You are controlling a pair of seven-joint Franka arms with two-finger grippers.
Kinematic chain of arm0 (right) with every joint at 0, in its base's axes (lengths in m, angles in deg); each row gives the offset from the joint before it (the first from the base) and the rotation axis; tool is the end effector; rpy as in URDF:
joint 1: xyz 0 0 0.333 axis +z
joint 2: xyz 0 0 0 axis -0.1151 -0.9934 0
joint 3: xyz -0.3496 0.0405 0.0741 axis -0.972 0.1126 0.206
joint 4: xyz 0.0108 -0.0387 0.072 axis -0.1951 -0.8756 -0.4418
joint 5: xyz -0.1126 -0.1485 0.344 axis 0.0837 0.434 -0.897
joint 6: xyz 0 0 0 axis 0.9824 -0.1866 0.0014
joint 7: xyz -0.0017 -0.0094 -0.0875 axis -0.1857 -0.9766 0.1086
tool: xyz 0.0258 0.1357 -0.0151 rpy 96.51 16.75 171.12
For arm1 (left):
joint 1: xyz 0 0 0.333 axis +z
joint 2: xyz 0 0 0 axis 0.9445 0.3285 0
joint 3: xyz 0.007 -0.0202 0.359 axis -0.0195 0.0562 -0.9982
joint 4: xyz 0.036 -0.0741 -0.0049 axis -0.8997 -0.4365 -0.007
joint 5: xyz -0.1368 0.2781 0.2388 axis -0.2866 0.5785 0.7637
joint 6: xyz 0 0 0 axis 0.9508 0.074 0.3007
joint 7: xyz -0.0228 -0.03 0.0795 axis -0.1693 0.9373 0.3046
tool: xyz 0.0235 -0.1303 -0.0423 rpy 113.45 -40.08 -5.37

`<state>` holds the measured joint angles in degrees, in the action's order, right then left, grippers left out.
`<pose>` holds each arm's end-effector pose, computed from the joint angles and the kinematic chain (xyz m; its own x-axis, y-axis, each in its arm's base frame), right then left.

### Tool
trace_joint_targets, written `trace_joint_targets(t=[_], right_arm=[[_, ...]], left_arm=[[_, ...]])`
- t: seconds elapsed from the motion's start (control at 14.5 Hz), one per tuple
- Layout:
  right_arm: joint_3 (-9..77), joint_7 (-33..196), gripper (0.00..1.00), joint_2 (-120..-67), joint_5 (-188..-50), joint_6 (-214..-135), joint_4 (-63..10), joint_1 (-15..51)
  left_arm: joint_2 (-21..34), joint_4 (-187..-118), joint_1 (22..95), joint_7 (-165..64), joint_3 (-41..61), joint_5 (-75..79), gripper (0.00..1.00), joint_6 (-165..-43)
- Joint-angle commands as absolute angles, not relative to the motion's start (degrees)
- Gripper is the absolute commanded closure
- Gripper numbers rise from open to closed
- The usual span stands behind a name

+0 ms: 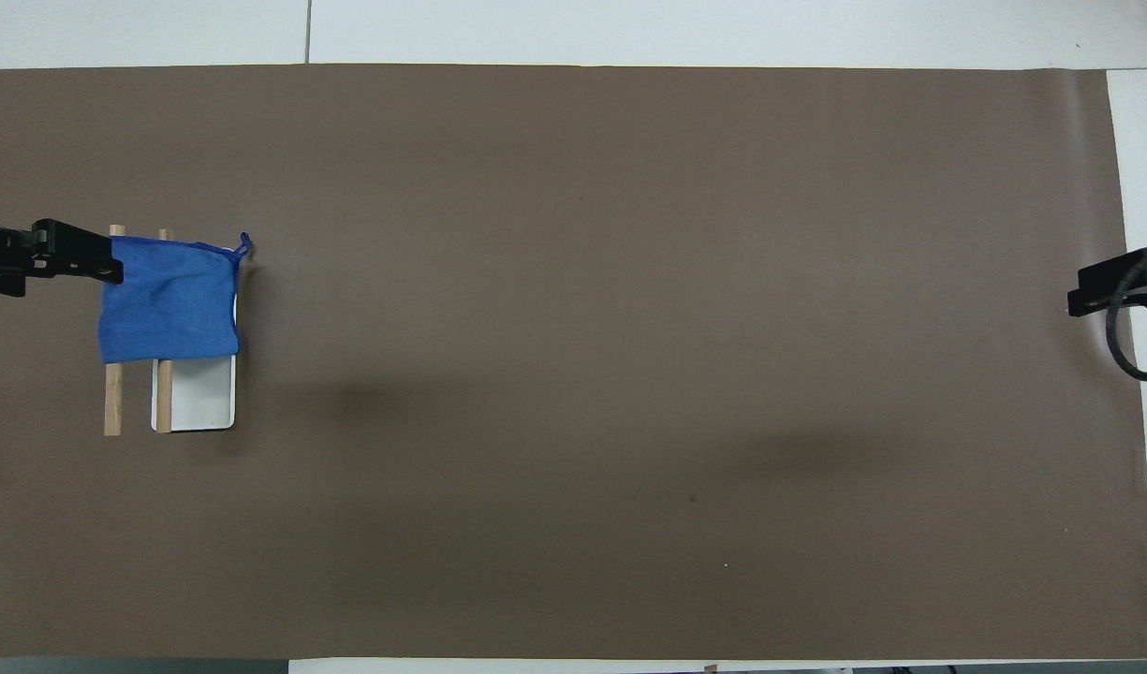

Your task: Right arm passes towel to left arm to hang

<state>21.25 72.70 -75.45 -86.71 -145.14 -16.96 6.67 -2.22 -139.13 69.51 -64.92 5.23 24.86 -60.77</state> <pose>0.5253 -0.0562 0.6218 0.9917 -0.1061 -0.0722 -0.1046 -0.9942 0.0247 0.5641 -0.0037 0.5870 0.9994 0.0234 -0.0247 0.0244 -0.9990 0.0387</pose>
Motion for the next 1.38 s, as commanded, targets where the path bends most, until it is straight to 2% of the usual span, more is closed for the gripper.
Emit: trace_joint_targets(t=[0.0,1.31], right_arm=[[21.48,74.02,0.00,-74.77,-86.68,-145.95,-17.83,6.43],[21.48,74.29,0.00,-74.77,-86.68,-145.95,-17.83,6.43]], left_arm=[[-4.55,-141.33,68.98,-65.88,4.69,25.21,0.00,-60.17],[-4.64,-140.89,68.80,-66.58,4.69,26.71,0.00,-61.22]])
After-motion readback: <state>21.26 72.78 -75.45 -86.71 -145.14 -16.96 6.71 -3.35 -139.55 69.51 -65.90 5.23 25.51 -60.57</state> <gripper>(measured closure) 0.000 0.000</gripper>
